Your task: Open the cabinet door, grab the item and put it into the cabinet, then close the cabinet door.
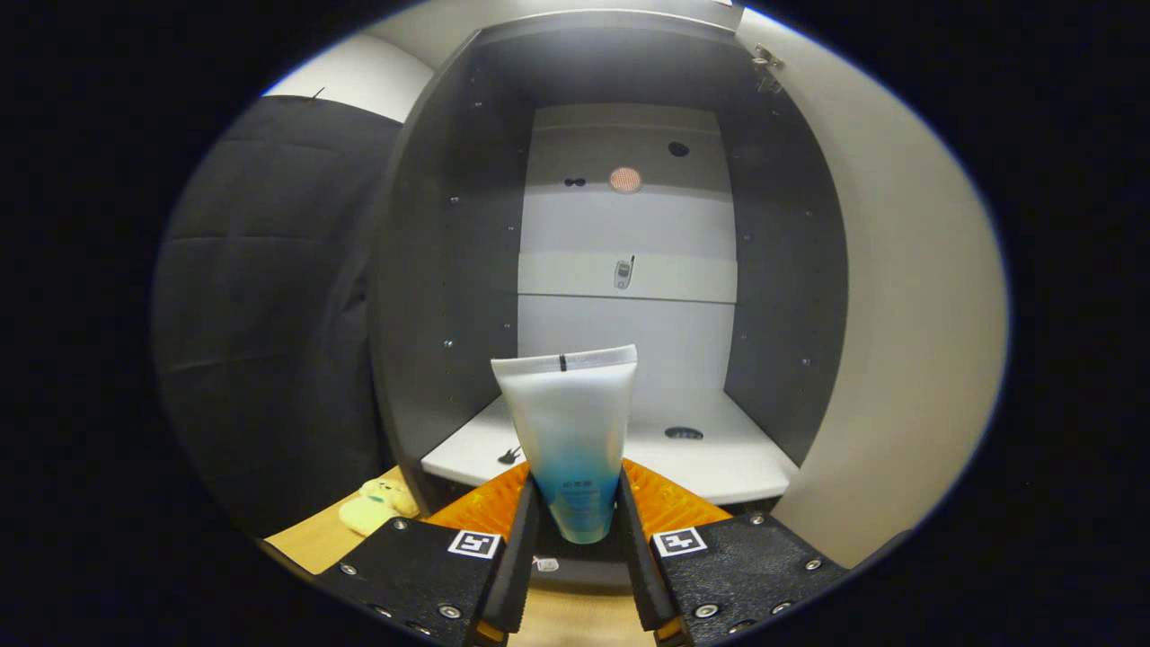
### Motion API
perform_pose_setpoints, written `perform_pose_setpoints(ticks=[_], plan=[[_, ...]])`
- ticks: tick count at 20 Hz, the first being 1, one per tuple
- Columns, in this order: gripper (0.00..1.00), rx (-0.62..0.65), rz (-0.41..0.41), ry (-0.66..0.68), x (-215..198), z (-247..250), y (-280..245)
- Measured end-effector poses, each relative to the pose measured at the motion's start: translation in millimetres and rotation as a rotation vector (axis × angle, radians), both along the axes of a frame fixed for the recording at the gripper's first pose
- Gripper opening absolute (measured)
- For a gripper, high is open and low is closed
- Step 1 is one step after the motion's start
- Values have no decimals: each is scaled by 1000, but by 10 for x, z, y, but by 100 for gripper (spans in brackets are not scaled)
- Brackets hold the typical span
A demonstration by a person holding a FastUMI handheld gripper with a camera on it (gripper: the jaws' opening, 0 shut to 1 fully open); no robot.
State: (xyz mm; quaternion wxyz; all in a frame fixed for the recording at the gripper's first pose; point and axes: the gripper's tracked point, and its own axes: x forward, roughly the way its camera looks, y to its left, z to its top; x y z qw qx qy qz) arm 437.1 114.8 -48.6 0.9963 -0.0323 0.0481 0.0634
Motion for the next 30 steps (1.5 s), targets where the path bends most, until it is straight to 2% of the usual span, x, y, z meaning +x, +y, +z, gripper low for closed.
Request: perform_pose_setpoints(ticks=[6,11,18,24,26,28,29,30], plan=[[47,18,7,-15,755,168,186],[47,-16,-14,1,1153,47,187],[47,30,-81,58,1316,-232,-129],[51,-22,-101,41,1255,-278,-176],[66,7,-67,38,1188,-278,-108],[79,9,-76,8,1135,-202,-142],[88,10,-76,-9,1094,-160,-149],[92,14,-69,-24,1057,-116,-133]])
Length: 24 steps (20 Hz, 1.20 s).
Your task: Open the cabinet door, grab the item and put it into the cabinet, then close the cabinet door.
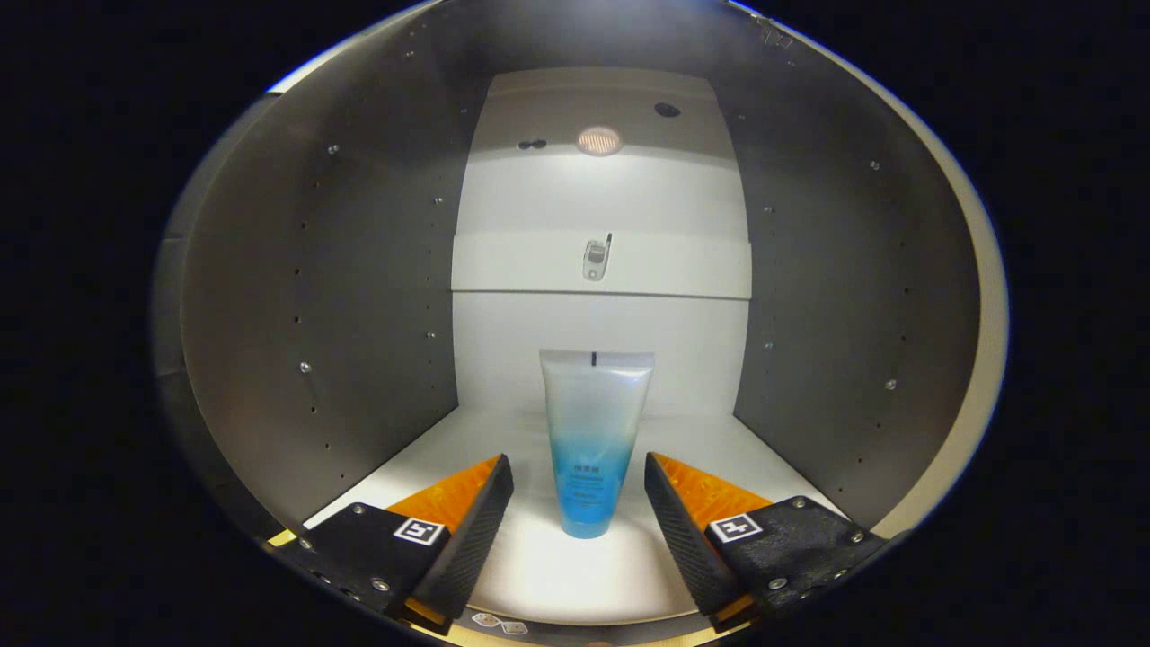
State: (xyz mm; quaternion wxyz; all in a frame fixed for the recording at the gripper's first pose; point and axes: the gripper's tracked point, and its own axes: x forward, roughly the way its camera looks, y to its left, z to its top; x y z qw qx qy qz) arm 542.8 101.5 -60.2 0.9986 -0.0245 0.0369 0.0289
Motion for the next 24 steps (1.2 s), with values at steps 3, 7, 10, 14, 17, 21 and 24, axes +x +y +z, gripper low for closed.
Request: perform_pose_setpoints(ticks=[3,7,10,14,17,21,24], plan=[[93,11,27,-46,-110,161,28],[93,36,31,-73,-267,295,-3],[93,61,31,-89,-473,387,-34],[93,69,44,-87,-896,425,-51],[93,52,86,-98,-1343,439,35],[93,-28,146,-109,-2033,439,210],[93,-56,187,-104,-2599,410,332]])
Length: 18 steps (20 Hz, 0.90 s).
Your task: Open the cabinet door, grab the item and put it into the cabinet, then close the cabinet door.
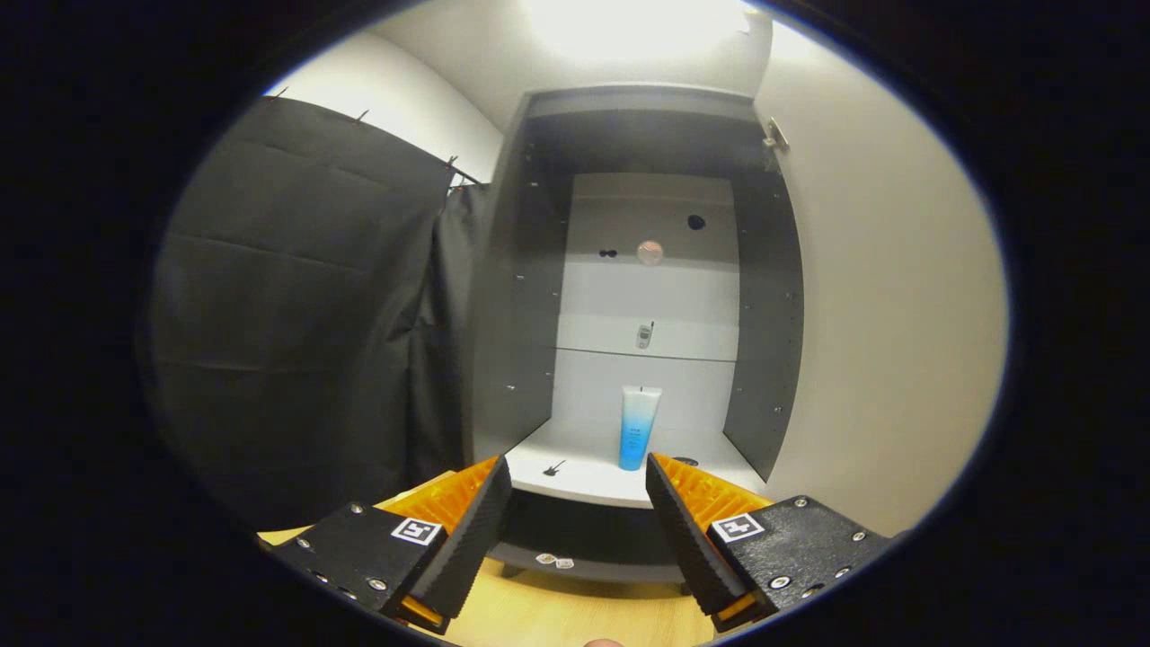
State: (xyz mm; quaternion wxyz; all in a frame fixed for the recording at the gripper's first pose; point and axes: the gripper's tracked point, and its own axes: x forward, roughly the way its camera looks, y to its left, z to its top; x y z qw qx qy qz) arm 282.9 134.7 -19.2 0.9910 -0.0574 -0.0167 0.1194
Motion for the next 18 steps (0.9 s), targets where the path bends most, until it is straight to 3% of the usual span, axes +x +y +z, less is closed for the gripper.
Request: perform_pose_setpoints(ticks=[7,12,18], plan=[[94,54,38,67,-1219,-138,-139],[95,46,-19,79,-1766,-169,-669],[95,1,-167,126,-2137,-316,-1506]])
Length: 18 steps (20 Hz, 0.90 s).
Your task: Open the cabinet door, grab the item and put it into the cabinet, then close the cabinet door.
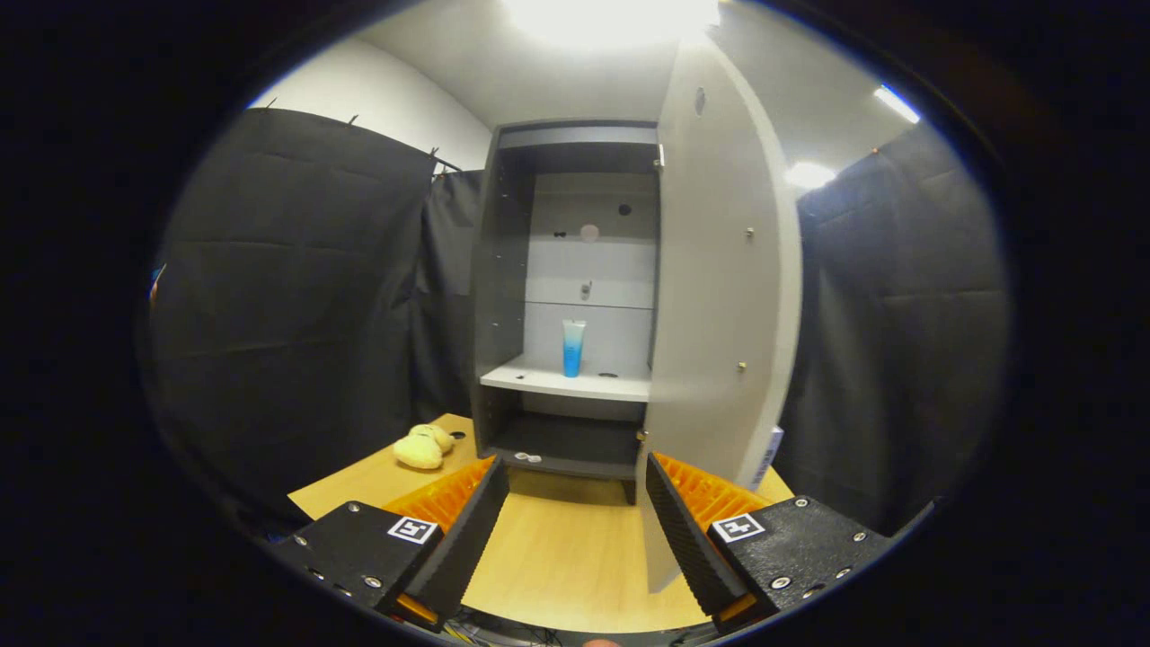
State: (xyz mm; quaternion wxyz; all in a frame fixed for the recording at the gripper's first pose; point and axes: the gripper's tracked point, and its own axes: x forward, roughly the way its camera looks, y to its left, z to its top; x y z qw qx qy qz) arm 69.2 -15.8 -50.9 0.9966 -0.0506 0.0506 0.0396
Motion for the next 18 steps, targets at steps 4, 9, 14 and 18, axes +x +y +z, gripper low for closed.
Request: perform_pose_setpoints(ticks=[4,9,14,18], plan=[[95,-45,-152,-42,-107,173,-762],[95,-94,-385,-140,182,678,-1806],[92,-113,-402,-162,441,804,-1799],[89,-41,-419,-155,416,736,-1601]])
